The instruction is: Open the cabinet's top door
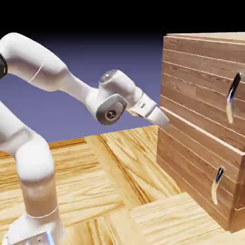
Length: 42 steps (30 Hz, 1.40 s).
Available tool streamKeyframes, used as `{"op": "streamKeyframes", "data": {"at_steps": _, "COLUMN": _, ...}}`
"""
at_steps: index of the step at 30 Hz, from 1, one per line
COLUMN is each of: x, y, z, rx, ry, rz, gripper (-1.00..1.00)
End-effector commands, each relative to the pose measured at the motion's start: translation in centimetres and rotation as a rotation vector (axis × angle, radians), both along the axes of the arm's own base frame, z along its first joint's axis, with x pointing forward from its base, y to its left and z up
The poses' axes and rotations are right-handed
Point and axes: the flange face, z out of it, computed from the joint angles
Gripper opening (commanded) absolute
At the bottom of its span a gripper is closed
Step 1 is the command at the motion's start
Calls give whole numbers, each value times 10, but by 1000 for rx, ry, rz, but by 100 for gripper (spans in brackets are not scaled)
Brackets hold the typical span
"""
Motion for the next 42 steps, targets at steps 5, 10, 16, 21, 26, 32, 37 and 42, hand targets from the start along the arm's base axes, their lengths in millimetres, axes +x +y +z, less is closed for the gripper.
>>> {"op": "streamKeyframes", "data": {"at_steps": 5, "x": -3, "y": 7, "z": 49, "rx": -21, "ry": -110, "rz": 51, "gripper": 0}}
{"op": "streamKeyframes", "data": {"at_steps": 10, "x": -11, "y": 7, "z": 93, "rx": -36, "ry": -218, "rz": 89, "gripper": 0}}
{"op": "streamKeyframes", "data": {"at_steps": 16, "x": -24, "y": -3, "z": 137, "rx": -45, "ry": -342, "rz": 117, "gripper": 0}}
{"op": "streamKeyframes", "data": {"at_steps": 21, "x": -33, "y": -21, "z": 164, "rx": -44, "ry": -438, "rz": 126, "gripper": 0}}
{"op": "streamKeyframes", "data": {"at_steps": 26, "x": -40, "y": -45, "z": 182, "rx": -37, "ry": -525, "rz": 122, "gripper": 0}}
{"op": "streamKeyframes", "data": {"at_steps": 32, "x": -39, "y": -80, "z": 189, "rx": -19, "ry": -614, "rz": 105, "gripper": 0}}
{"op": "streamKeyframes", "data": {"at_steps": 37, "x": -31, "y": -112, "z": 183, "rx": 0, "ry": -672, "rz": 83, "gripper": 0}}
{"op": "streamKeyframes", "data": {"at_steps": 42, "x": -15, "y": -143, "z": 164, "rx": 21, "ry": -714, "rz": 57, "gripper": 0}}
